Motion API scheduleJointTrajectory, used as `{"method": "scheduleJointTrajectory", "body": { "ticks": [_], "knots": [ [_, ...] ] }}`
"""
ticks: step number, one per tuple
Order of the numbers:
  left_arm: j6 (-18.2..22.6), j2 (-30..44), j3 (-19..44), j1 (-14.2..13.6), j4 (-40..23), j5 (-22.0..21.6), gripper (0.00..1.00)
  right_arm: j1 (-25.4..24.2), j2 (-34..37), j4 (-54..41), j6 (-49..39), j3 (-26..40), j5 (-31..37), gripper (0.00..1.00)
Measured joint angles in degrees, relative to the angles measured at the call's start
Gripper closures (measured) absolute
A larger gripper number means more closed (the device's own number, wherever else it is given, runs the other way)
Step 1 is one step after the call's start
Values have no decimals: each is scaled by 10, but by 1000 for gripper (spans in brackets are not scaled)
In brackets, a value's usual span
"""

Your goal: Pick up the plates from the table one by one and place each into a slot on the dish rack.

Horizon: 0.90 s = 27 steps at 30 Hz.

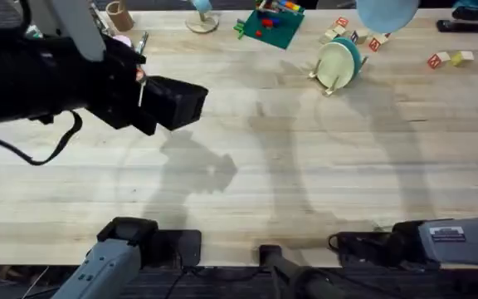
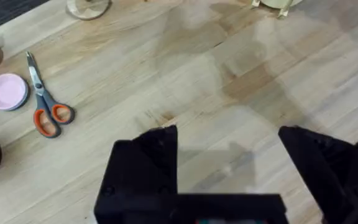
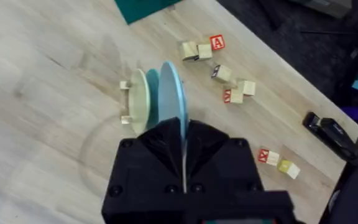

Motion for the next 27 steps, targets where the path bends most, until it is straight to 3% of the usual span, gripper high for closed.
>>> {"method": "scheduleJointTrajectory", "body": {
  "ticks": [8,27],
  "knots": [
    [0,0,0,0,-4,0,6,-41,34,11,0,0,-13,972],
    [0,0,0,0,-6,0,6,-45,138,36,0,0,-24,972]
  ]
}}
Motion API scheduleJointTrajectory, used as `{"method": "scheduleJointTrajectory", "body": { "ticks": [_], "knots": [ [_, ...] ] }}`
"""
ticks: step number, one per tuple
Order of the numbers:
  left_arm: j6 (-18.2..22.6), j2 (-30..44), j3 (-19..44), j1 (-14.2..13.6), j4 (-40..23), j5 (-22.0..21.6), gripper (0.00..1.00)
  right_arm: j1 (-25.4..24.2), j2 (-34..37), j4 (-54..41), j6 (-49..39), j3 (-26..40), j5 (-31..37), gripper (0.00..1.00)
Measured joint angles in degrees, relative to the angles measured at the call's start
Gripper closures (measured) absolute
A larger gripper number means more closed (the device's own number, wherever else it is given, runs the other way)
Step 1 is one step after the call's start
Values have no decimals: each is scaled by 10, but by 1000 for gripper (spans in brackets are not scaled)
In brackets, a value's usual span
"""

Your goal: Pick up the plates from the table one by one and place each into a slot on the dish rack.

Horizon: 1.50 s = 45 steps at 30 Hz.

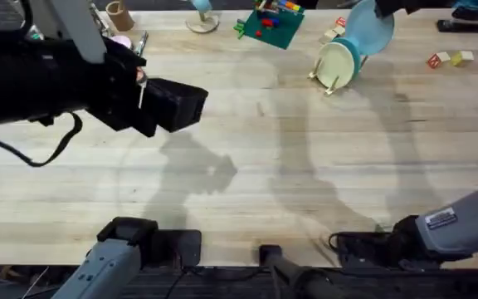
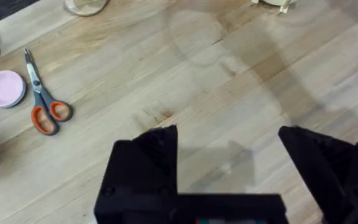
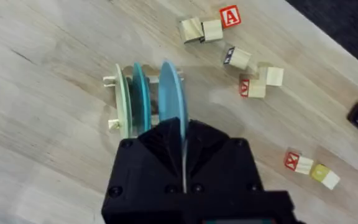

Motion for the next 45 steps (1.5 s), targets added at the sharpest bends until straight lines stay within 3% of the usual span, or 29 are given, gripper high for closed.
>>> {"method": "scheduleJointTrajectory", "body": {
  "ticks": [12,29,39,45],
  "knots": [
    [0,0,0,0,0,0,6,0,49,2,0,0,-9,972],
    [0,0,0,0,0,0,6,0,60,3,0,0,-12,970],
    [0,0,0,0,0,0,6,0,60,3,0,0,-13,822],
    [0,0,0,0,0,0,6,0,60,3,0,0,-13,784]
  ]
}}
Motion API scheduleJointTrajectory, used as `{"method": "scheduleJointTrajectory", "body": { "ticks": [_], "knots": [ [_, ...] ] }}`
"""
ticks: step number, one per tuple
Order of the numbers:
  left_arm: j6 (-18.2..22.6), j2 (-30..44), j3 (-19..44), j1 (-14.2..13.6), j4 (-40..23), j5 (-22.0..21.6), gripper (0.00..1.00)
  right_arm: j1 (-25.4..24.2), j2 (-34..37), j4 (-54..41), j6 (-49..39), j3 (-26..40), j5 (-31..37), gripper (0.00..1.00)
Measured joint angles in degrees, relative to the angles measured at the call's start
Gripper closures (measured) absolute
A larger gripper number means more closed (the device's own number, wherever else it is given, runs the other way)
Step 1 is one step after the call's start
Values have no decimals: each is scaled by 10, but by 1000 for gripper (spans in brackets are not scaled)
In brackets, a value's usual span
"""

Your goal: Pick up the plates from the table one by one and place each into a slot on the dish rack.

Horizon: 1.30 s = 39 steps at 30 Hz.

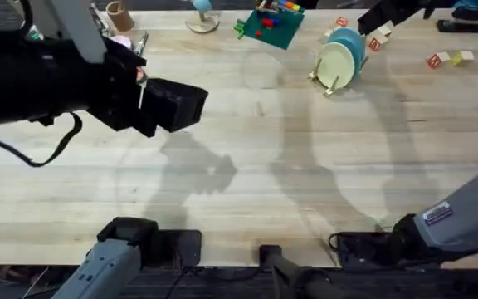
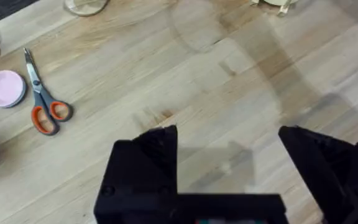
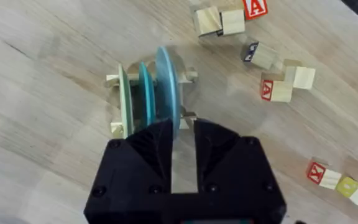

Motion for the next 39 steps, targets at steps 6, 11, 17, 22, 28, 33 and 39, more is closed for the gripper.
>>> {"method": "scheduleJointTrajectory", "body": {
  "ticks": [6,11,17,22,28,33,39],
  "knots": [
    [0,0,0,0,0,0,6,0,0,0,5,0,0,753],
    [0,0,0,0,0,0,6,0,-18,-12,11,0,0,690],
    [0,0,0,0,0,0,6,0,-85,-58,18,0,0,517],
    [0,0,0,0,0,0,6,0,-133,-124,26,1,-5,99],
    [0,0,0,0,0,0,6,6,-187,-165,29,1,-40,7],
    [0,0,0,0,0,0,6,41,-240,-184,33,0,-52,6],
    [0,0,0,0,-4,0,6,78,-299,-170,49,-56,-55,6]
  ]
}}
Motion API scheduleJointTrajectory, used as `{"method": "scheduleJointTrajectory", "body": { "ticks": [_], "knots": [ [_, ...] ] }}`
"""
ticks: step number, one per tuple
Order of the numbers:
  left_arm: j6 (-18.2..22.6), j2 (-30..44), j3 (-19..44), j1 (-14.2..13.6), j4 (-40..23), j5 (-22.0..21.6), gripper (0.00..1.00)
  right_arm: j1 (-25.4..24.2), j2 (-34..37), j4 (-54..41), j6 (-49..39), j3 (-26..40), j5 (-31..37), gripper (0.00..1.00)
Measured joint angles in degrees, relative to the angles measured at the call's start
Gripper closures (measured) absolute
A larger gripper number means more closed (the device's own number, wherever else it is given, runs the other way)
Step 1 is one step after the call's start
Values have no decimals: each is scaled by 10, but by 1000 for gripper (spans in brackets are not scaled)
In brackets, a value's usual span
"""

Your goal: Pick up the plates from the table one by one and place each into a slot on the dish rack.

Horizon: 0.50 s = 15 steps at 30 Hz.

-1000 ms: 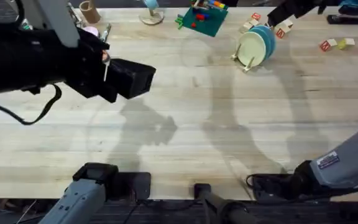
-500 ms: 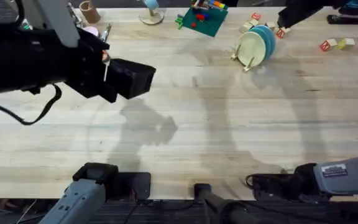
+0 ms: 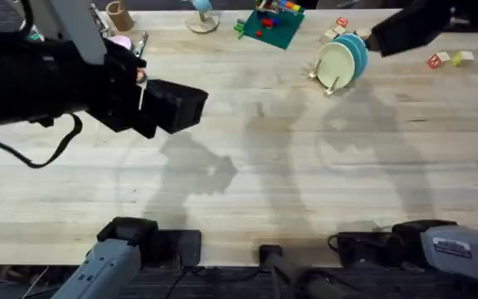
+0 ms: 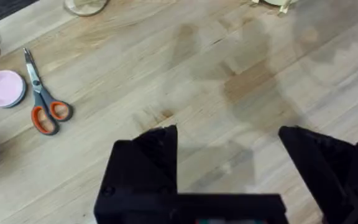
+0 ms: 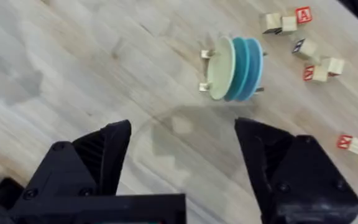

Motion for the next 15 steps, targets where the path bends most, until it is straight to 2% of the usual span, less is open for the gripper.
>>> {"method": "scheduleJointTrajectory", "body": {
  "ticks": [8,15],
  "knots": [
    [0,0,0,0,-10,0,6,12,-65,8,60,-110,-1,6],
    [0,0,0,0,-10,0,6,12,-83,-19,91,-122,-1,5]
  ]
}}
